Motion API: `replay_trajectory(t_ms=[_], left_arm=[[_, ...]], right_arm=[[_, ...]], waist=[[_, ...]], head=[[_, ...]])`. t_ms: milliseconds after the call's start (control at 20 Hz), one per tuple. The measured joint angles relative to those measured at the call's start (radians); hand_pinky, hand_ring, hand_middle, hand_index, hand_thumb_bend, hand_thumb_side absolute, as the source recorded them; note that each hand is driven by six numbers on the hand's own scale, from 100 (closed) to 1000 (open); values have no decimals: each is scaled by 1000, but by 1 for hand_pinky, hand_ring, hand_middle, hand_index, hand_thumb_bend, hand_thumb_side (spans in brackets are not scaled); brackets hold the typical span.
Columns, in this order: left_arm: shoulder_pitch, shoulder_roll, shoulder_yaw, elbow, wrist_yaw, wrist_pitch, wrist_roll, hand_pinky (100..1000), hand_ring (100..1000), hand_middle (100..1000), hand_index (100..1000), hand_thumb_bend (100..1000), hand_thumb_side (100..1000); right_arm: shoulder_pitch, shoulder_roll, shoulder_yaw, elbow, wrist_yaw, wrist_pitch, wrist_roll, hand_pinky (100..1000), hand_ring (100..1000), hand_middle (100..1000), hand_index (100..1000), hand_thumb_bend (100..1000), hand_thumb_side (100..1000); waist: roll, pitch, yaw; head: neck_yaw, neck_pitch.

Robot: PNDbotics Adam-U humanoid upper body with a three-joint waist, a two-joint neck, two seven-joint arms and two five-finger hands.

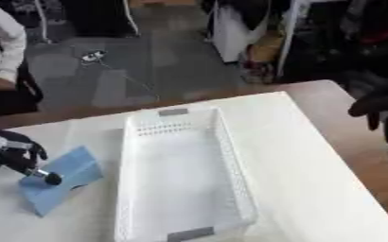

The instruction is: Pick up objects on the table and place them in the box.

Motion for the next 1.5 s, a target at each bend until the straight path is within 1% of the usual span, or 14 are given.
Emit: replay_trajectory(t_ms=[50, 100, 150, 200, 250, 300, 350, 400, 800, 1000, 1250, 1500], left_arm=[[-1, 0, 4, 6, -5, -2, 8, 406, 682, 833, 963, 1000, 852], [-1, -2, 7, 12, -9, -4, 16, 423, 705, 851, 973, 1000, 847], [-2, -4, 10, 18, -14, -6, 24, 421, 703, 849, 972, 1000, 847], [-3, -8, 14, 23, -17, -8, 31, 461, 734, 866, 980, 1000, 840], [-4, -9, 16, 28, -21, -11, 39, 456, 731, 865, 980, 1000, 842], [-4, -9, 17, 33, -23, -13, 46, 508, 759, 877, 985, 1000, 836], [-4, -9, 20, 37, -26, -15, 53, 503, 756, 876, 984, 1000, 837], [-4, -10, 22, 41, -29, -17, 59, 535, 773, 882, 985, 1000, 832], [-7, -18, 39, 73, -45, -28, 89, 548, 780, 884, 989, 1000, 789], [-8, -26, 47, 85, -53, -33, 100, 560, 787, 885, 988, 1000, 783], [-10, -26, 59, 96, -65, -38, 116, 584, 801, 895, 991, 1000, 774], [-14, -26, 67, 106, -70, -47, 128, 582, 801, 895, 992, 1000, 765]], right_arm=[[0, 0, 0, 0, 0, 0, 0, 190, 434, 484, 579, 100, 993], [0, 0, 0, 0, 0, -1, 1, 189, 434, 484, 579, 100, 993], [-1, 0, 0, 0, 0, -2, 2, 189, 434, 484, 579, 100, 993], [-3, 0, 0, 0, 0, -2, 2, 189, 434, 484, 579, 100, 993], [-4, 0, 0, 0, 0, -3, 3, 189, 434, 484, 579, 100, 993], [-6, 0, 0, 0, 0, -3, 3, 189, 433, 484, 579, 100, 993], [-7, 0, 0, 0, 0, -3, 4, 189, 433, 484, 579, 100, 993], [-8, 0, 0, 0, 0, -3, 4, 189, 433, 484, 579, 100, 993], [-9, 0, 4, 0, -2, -3, 4, 187, 433, 484, 579, 100, 993], [-17, 0, 5, 0, -4, 0, 8, 187, 433, 484, 579, 100, 993], [-21, 0, 5, 0, -6, 0, 9, 187, 432, 484, 579, 100, 994], [-25, 0, 6, 0, -9, -1, 11, 187, 432, 484, 579, 100, 996]], waist=[[0, 1, -1], [0, 1, -1], [0, 1, -2], [0, 1, -2], [0, 2, -3], [0, 2, -3], [0, 2, -3], [0, 2, -3], [0, 7, -7], [0, 9, -9], [0, 13, -12], [0, 13, -16]], head=[[0, -2], [0, -3], [0, -6], [1, -7], [1, -8], [1, -8], [3, -8], [4, -8], [10, -9], [18, -16], [22, -16], [27, -16]])
